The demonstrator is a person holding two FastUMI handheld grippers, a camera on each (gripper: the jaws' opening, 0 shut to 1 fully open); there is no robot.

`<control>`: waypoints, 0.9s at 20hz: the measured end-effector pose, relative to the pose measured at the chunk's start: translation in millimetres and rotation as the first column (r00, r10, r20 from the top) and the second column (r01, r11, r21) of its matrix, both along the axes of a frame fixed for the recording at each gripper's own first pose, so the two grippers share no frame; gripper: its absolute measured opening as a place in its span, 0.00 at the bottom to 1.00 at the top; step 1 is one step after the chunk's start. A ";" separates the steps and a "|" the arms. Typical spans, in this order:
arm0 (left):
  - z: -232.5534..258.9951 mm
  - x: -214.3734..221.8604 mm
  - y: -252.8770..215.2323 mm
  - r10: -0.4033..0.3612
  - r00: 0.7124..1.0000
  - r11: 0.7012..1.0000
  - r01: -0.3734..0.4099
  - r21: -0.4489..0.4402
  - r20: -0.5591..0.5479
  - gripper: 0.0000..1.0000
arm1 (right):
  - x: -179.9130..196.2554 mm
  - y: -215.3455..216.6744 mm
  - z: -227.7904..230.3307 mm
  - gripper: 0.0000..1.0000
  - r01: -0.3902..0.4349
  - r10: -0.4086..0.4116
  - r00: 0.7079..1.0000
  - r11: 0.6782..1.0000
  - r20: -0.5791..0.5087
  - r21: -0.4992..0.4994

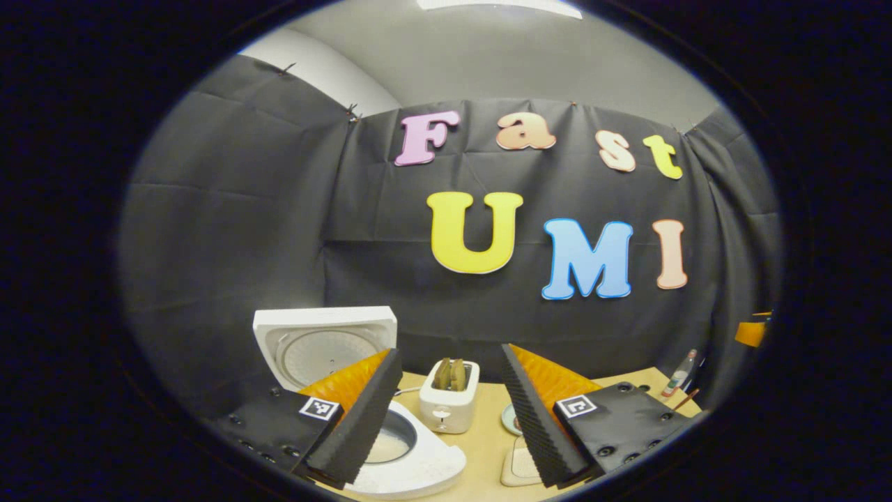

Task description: Close the left gripper, press the button to open the rice cooker; take a wooden spoon from the chopstick holder with the right hand, scoop a spoonful of rice and pour it into the rice cooker, then put the wooden spoon back into the chopstick holder.

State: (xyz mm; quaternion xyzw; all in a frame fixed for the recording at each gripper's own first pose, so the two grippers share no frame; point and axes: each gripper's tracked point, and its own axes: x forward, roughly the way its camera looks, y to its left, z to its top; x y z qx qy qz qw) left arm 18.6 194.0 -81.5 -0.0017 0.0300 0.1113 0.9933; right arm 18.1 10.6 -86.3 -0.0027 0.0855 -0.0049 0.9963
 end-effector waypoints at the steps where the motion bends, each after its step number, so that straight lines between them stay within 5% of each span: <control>1: 4.9 -1.4 -10.3 -0.020 1.000 1.000 0.020 0.004 0.008 0.99 | 1.0 -0.8 -1.9 0.97 -0.006 0.006 1.000 1.000 -0.004 0.006; 10: -5.7 2.9 -69.8 -0.131 0.991 0.991 0.131 -0.008 -0.016 0.96 | 9.9 -37.5 -33.4 0.96 0.021 -0.020 0.999 0.999 -0.026 0.043; 15: -8.0 7.7 -79.3 -0.142 0.989 0.990 0.142 0.013 -0.032 0.96 | 22.0 -80.7 -76.6 0.93 0.088 -0.086 0.995 0.995 -0.058 0.042; 18: -9.4 10.3 -78.0 -0.128 0.991 0.991 0.130 0.025 -0.044 0.96 | 32.0 -101.4 -104.2 0.93 0.126 -0.118 0.990 0.984 -0.073 0.127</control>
